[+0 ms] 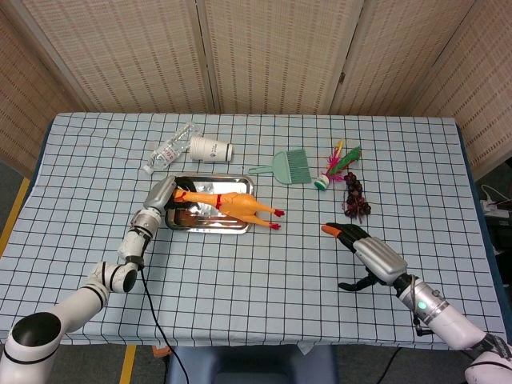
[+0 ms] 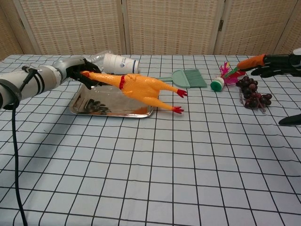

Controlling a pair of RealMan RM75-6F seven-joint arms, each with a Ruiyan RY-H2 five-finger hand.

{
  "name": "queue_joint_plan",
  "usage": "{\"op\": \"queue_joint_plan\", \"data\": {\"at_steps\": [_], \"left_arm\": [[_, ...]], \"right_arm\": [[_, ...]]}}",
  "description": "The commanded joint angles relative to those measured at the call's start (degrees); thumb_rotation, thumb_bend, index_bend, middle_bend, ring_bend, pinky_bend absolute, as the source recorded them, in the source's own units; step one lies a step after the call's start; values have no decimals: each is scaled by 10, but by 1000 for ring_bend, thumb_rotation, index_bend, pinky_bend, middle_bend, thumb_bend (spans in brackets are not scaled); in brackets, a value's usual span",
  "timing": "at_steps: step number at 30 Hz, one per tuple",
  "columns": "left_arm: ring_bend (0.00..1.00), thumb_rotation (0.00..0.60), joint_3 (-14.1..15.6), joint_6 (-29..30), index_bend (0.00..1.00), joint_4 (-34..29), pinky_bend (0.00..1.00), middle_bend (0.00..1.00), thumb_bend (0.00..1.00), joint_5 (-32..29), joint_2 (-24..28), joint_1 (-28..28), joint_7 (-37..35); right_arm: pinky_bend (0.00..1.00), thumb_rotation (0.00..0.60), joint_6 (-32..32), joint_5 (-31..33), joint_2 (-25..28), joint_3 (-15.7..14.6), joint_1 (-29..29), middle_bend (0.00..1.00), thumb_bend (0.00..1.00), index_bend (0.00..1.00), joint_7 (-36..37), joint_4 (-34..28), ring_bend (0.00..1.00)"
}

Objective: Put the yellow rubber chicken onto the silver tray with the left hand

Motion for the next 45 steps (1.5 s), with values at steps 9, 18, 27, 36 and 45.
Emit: {"op": "queue_joint_plan", "data": {"at_steps": [9, 18, 27, 36, 45], "left_arm": [[0, 600, 23, 49, 0, 21, 72, 0, 431, 27, -10, 2, 15], [0, 600, 55, 15, 0, -5, 29, 0, 396, 33, 23, -1, 89], [0, 600, 68, -35, 0, -18, 20, 0, 395, 18, 34, -15, 150], [0, 600, 72, -115, 0, -49, 5, 0, 410, -11, 62, -43, 205], [0, 600, 67, -188, 0, -100, 4, 0, 394, -74, 110, -73, 244]], "right_arm": [[0, 600, 15, -7, 16, -6, -12, 0, 116, 0, -10, -21, 0], [0, 600, 29, -21, 25, -11, -20, 0, 116, 0, 3, -26, 0], [0, 600, 39, -30, 35, -14, -26, 0, 116, 0, 21, -26, 0], [0, 600, 40, -32, 34, -17, -29, 0, 116, 0, 40, -15, 0], [0, 600, 49, -45, 34, -22, -33, 0, 116, 0, 68, 0, 0]]}}
